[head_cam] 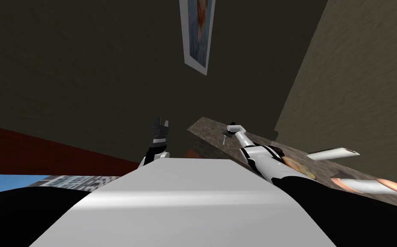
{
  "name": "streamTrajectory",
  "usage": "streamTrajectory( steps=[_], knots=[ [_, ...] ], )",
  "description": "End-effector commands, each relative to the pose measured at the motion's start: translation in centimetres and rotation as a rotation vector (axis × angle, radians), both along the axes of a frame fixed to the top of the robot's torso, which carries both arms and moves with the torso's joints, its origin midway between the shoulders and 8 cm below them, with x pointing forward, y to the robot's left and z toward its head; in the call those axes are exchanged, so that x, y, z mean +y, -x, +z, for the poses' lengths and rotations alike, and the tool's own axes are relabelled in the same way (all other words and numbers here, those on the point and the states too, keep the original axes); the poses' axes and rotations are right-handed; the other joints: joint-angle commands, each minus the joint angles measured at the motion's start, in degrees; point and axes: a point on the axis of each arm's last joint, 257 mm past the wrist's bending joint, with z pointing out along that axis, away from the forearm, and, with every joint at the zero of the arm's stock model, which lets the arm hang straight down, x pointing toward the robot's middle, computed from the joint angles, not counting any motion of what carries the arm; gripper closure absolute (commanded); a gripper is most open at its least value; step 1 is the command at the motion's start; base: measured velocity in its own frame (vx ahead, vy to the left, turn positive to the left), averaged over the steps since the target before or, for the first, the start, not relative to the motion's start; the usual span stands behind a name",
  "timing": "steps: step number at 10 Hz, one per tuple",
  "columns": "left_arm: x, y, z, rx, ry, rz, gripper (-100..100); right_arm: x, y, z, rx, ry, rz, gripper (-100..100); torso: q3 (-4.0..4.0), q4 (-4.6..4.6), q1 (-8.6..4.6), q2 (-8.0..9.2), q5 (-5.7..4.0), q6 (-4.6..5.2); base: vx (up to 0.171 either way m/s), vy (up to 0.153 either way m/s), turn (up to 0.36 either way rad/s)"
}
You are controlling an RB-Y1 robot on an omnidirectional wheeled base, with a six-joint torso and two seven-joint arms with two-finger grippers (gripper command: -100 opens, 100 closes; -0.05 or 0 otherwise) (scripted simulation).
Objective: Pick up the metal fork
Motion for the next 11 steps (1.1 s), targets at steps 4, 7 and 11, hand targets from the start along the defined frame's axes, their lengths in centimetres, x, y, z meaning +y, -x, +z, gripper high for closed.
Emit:
streamTrajectory(
  steps=[4,7,11],
  knots=[
    [0.0,0.0,0.0,0.0,0.0,0.0,0,-0.8,0.2,-0.6,-0.003,0.002,0.059,-100,-0.02,-0.01,0.04,-0.02,0.01,-0.03,0.06,0.08,-0.137],
    [0.0,0.0,0.0,0.0,0.0,0.0,0,-1.2,0.3,-0.9,-0.001,0.006,0.092,-100,-0.02,-0.01,0.05,-0.04,0.01,-0.01,0.052,0.078,-0.106],
    [-0.1,0.0,-0.2,0.004,0.001,-0.003,0,-1.5,0.3,-1.0,-0.004,0.008,0.111,100,-0.05,0.03,0.03,-0.11,-0.06,-0.08,0.028,0.044,-0.068]
  ],
)
